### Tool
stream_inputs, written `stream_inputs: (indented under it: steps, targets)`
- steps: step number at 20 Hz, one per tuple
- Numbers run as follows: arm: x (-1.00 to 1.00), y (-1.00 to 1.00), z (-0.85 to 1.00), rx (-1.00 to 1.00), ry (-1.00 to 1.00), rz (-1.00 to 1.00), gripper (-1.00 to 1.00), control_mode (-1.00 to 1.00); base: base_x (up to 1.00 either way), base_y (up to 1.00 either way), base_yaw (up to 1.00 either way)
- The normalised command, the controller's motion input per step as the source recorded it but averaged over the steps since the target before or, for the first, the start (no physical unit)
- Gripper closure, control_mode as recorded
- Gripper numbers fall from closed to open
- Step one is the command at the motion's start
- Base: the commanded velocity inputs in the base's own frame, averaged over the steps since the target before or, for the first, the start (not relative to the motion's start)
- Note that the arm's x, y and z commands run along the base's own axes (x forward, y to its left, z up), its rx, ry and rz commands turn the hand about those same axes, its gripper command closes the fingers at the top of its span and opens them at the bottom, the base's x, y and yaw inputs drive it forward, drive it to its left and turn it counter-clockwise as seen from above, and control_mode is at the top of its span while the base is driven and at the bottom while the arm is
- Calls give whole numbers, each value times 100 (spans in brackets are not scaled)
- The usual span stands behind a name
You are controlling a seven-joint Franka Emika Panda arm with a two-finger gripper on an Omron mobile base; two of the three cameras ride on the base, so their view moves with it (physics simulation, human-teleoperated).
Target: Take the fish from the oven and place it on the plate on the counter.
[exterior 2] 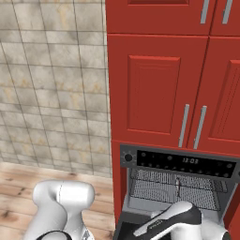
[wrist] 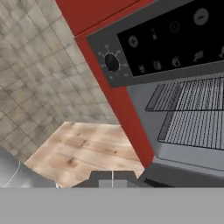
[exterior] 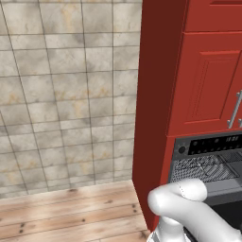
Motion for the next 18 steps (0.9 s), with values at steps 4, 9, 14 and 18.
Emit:
stream_inputs:
  steps: [4, 9, 14, 18]
  targets:
    - [15, 20, -68, 8, -47, -17, 100, -100, 0, 0, 0]
    - [50, 32, -17, 6, -29, -34, 100, -100, 0, 0, 0]
    - [65, 9, -1, 1, -1, -22, 100, -100, 0, 0, 0]
    - [55, -7, -21, 2, 0, -2, 100, -100, 0, 0, 0]
